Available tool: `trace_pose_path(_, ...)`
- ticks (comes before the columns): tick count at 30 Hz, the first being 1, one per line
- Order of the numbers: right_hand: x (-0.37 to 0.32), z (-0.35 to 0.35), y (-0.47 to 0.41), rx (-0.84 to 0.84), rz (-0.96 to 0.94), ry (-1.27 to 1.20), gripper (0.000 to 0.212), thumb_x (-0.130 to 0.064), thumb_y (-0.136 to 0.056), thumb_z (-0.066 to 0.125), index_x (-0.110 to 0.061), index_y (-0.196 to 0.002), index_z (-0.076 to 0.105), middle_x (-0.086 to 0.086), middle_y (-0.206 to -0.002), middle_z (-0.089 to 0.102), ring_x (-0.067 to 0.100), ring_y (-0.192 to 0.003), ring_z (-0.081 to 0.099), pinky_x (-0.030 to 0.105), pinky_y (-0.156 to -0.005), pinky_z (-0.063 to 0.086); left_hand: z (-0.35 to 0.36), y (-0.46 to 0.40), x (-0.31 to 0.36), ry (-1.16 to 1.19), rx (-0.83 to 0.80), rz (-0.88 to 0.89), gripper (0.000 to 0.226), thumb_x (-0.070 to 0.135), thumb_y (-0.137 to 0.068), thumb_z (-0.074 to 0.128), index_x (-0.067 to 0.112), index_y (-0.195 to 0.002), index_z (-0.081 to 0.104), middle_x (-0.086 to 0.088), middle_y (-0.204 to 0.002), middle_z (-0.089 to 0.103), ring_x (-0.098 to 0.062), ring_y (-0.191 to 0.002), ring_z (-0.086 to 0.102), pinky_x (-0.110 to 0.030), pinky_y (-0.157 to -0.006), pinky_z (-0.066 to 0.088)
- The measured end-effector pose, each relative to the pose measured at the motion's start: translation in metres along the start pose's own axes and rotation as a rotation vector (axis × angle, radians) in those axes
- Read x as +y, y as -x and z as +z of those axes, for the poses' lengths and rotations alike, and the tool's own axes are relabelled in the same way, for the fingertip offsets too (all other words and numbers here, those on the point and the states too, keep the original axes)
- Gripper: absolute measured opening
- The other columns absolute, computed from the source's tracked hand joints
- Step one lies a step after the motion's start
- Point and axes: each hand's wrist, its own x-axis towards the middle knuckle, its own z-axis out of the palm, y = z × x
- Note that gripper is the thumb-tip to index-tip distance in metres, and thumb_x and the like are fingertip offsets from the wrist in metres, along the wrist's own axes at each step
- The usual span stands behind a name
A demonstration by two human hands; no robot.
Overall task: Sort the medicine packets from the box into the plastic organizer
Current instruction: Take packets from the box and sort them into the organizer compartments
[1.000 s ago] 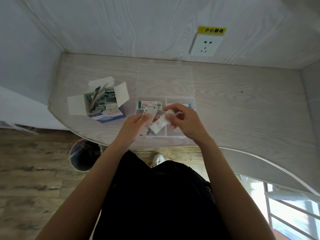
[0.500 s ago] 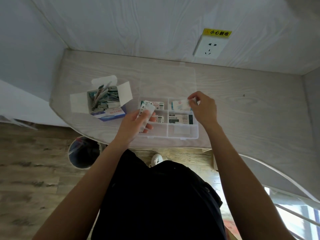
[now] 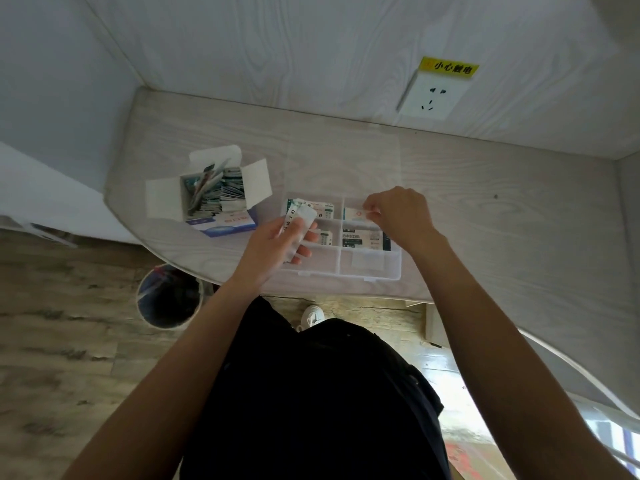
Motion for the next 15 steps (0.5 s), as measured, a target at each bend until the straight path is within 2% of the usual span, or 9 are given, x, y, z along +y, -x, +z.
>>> trace_pose_path(5, -0.002, 0.005, -0.002, 0.035, -0.058, 0.021, 0.021, -0.023, -0.096, 0.050, -0.027, -0.108, 0.067, 0.002, -0.089, 0.070, 0.021, -0.076, 0.065, 0.030, -0.068, 0.048, 0.002, -0.001, 0.000, 0.002, -0.011, -0.016, 0.025, 0.033, -0.095, 0.049, 0.017, -0.099, 0.068, 0.002, -0.088, 0.072, -0.010, -0.064, 0.065, -0.020, -0.056, 0.051)
trace_pose_path(10, -0.007, 0.004, 0.005, 0.096, -0.026, -0.034, 0.023, -0.021, -0.098, 0.046, -0.024, -0.110, 0.066, -0.001, -0.094, 0.071, 0.020, -0.080, 0.065, 0.029, -0.068, 0.045, 0.005, -0.002, 0.004, 0.069, -0.024, -0.088, 0.021, 0.028, -0.095, 0.049, 0.019, -0.095, 0.068, 0.001, -0.088, 0.072, -0.009, -0.065, 0.064, -0.021, -0.056, 0.050)
trace_pose_path(12, -0.014, -0.002, 0.017, 0.187, 0.032, -0.238, 0.021, -0.023, -0.096, 0.050, -0.021, -0.109, 0.067, -0.004, -0.097, 0.071, 0.012, -0.080, 0.065, 0.026, -0.070, 0.046, 0.006, -0.003, 0.005, 0.107, -0.026, -0.132, 0.020, 0.025, -0.094, 0.049, 0.019, -0.095, 0.067, 0.001, -0.088, 0.073, -0.011, -0.066, 0.065, -0.023, -0.056, 0.050)
trace_pose_path(14, -0.028, -0.011, 0.032, 0.274, 0.107, -0.670, 0.015, -0.025, -0.091, 0.059, -0.019, -0.100, 0.070, -0.005, -0.090, 0.071, -0.002, -0.063, 0.061, 0.016, -0.063, 0.048, 0.007, -0.002, 0.006, 0.114, -0.030, -0.108, 0.018, 0.024, -0.095, 0.049, 0.017, -0.100, 0.065, 0.004, -0.085, 0.074, -0.012, -0.066, 0.067, -0.022, -0.056, 0.052)
trace_pose_path(15, -0.037, -0.016, 0.039, 0.257, 0.139, -0.900, 0.013, -0.025, -0.088, 0.063, -0.018, -0.097, 0.069, -0.006, -0.087, 0.070, -0.003, -0.055, 0.058, 0.013, -0.056, 0.047, 0.008, -0.001, 0.006, 0.107, -0.040, -0.081, 0.018, 0.025, -0.095, 0.050, 0.016, -0.104, 0.063, 0.006, -0.084, 0.074, -0.013, -0.068, 0.069, -0.021, -0.057, 0.053)
